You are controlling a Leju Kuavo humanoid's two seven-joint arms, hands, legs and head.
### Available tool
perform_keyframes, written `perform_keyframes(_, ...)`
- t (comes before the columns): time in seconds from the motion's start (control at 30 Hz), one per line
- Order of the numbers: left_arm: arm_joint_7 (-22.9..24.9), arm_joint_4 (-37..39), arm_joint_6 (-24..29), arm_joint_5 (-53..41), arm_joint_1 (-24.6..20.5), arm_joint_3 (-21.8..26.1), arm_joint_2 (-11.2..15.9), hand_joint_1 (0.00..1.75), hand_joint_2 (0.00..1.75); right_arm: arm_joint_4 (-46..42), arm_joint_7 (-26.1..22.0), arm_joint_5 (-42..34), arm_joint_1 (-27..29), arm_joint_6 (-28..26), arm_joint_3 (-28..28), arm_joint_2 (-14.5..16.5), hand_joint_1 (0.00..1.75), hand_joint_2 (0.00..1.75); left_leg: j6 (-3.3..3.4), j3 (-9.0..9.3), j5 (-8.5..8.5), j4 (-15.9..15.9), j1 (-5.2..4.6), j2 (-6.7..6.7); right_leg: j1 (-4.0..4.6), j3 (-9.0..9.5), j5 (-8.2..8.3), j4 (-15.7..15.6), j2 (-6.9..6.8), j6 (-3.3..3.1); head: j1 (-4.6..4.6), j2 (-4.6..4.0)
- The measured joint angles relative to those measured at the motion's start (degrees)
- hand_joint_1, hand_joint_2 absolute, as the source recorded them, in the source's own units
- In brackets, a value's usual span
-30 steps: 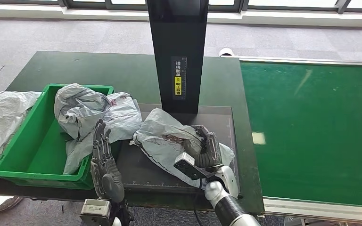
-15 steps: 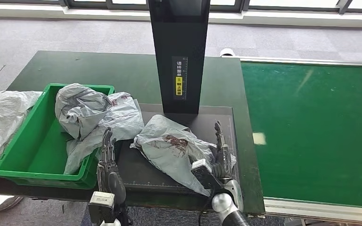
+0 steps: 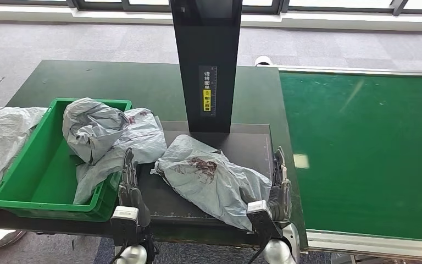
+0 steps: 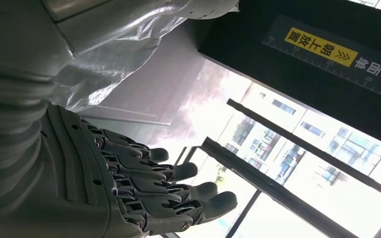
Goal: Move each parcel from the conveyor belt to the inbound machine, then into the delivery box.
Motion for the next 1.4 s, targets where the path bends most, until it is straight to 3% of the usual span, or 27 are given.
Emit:
perform_keyframes(0.5,0.0,1.7,0.0,-2.3,-0.6,0.9,-1.1,0.0,0.0,-3.1,0.0,0.1,1.3,0.3,-0.3,-0.4,0.0,1.75,0.0,0.0,0.0,0.0,0.0,0.0,-0.01,0.0,0.0,0.0,0.01,0.0,0.0,0.0)
perform_keyframes(0.67,0.0,3.5,0.0,-8.4,-2.1,2.7,-3.3,0.0,0.0,-9.1,0.0,1.1,3.7,1.7,-2.4,-0.3,0.0,1.75,0.0,-0.01,0.0,0.0,-0.01,-0.03,-0.02,0.02,0.0,0.0,-0.03,0.01,0.01,0.01)
perform_keyframes(0.77,0.0,6.1,-0.7,-6.8,-3.9,2.1,-3.8,0.0,0.0,-14.3,0.0,1.5,5.5,2.1,-3.4,0.1,0.0,1.75,0.01,0.0,0.0,0.0,-0.02,-0.02,-0.03,0.01,0.01,0.0,-0.02,0.01,0.01,0.01)
perform_keyframes(0.9,0.0,11.0,-3.6,-8.1,-7.5,-0.7,-4.1,0.0,1.75,-21.2,0.0,2.4,8.0,1.7,-4.2,0.5,0.0,1.75,0.03,-0.02,0.02,0.0,-0.02,-0.11,-0.03,0.0,0.01,0.0,-0.14,0.01,0.0,0.0)
perform_keyframes(1.0,0.1,21.5,-4.8,-15.6,-13.6,-5.4,-6.2,0.0,1.75,-27.3,-0.1,5.1,9.6,2.6,-4.3,1.4,0.0,1.75,0.07,-0.04,0.04,0.0,-0.03,-0.19,-0.05,0.07,0.02,0.0,-0.26,0.04,0.01,0.01)
perform_keyframes(1.13,1.2,33.9,-2.3,-21.7,-19.1,-10.2,-9.9,0.0,1.75,-33.0,-0.1,8.1,11.7,5.0,-4.3,3.1,0.0,1.75,0.07,-0.03,0.03,0.0,-0.05,-0.01,-0.08,0.02,0.1,0.0,-0.05,0.09,0.0,0.01)
perform_keyframes(1.4,2.1,43.6,-1.9,-22.7,-23.0,-13.4,-12.0,0.0,1.75,-37.1,-0.1,7.9,13.3,5.2,-4.3,3.5,0.0,1.75,0.07,-0.03,0.03,0.0,-0.05,-0.01,-0.07,0.0,0.1,0.0,-0.04,0.09,0.0,0.01)
